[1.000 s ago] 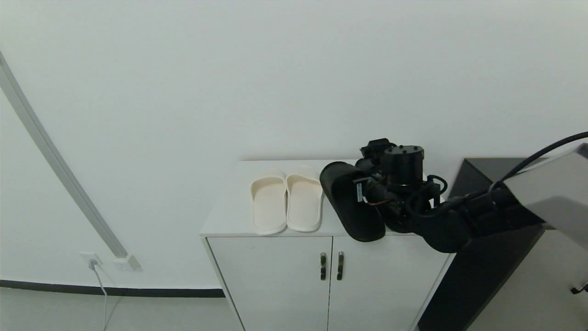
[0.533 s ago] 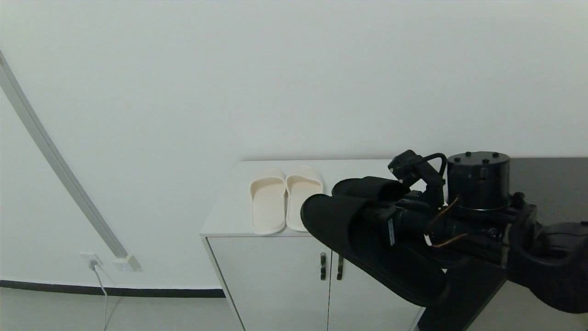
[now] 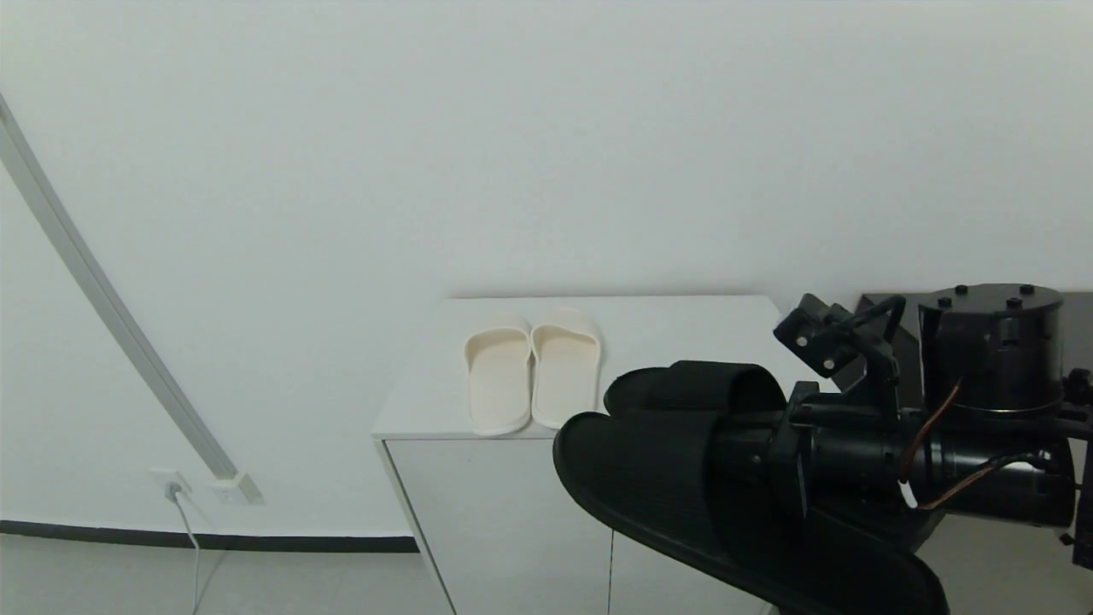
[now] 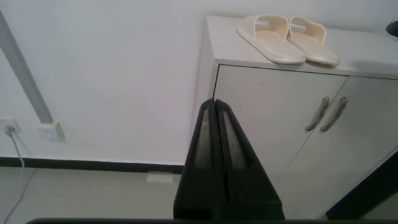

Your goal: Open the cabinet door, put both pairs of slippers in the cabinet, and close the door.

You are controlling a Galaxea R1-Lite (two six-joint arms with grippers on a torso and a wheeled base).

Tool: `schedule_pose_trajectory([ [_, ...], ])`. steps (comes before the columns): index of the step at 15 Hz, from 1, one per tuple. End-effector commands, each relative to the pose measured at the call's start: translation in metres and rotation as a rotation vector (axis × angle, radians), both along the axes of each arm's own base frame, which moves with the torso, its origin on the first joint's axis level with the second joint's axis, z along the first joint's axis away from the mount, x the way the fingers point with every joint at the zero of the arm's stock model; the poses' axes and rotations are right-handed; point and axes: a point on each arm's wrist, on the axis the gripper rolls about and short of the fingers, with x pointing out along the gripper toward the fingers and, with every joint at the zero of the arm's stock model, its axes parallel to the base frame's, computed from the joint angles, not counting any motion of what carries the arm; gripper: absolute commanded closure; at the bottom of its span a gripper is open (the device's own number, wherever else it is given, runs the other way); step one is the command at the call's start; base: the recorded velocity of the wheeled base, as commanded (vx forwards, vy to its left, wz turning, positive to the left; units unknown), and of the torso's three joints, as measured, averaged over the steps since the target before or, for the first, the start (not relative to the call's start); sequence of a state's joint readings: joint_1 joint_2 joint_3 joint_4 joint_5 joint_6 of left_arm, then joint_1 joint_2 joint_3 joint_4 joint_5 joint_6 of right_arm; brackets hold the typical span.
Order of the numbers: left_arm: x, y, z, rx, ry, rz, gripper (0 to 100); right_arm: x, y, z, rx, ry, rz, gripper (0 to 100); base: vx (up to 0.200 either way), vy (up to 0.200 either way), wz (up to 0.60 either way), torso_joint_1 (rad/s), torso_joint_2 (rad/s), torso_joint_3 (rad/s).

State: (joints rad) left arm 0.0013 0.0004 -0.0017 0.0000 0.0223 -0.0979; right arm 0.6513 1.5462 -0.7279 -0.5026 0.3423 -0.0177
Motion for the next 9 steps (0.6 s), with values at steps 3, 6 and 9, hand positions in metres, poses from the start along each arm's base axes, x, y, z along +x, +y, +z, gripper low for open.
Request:
schedule_pose_trajectory([
  [3,0.0,0.0,0.0,-0.002,-0.002,0.001,100,-0.002,-0.002,-0.008,-0.056,-0.033,0.027,100,-0.067,0.0,0.0,0.006,0.0,0.001],
  [6,0.0,0.0,0.0,-0.005,-0.002,0.001,100,-0.002,-0.001,-0.02,-0.117,-0.062,0.059,100,0.0,0.0,0.0,0.0,0.0,0.0],
  [9,0.0,0.0,0.0,-0.003,-0.002,0.001,100,-0.003,-0.002,-0.022,-0.122,-0.056,0.061,100,0.0,0.0,0.0,0.0,0.0,0.0],
])
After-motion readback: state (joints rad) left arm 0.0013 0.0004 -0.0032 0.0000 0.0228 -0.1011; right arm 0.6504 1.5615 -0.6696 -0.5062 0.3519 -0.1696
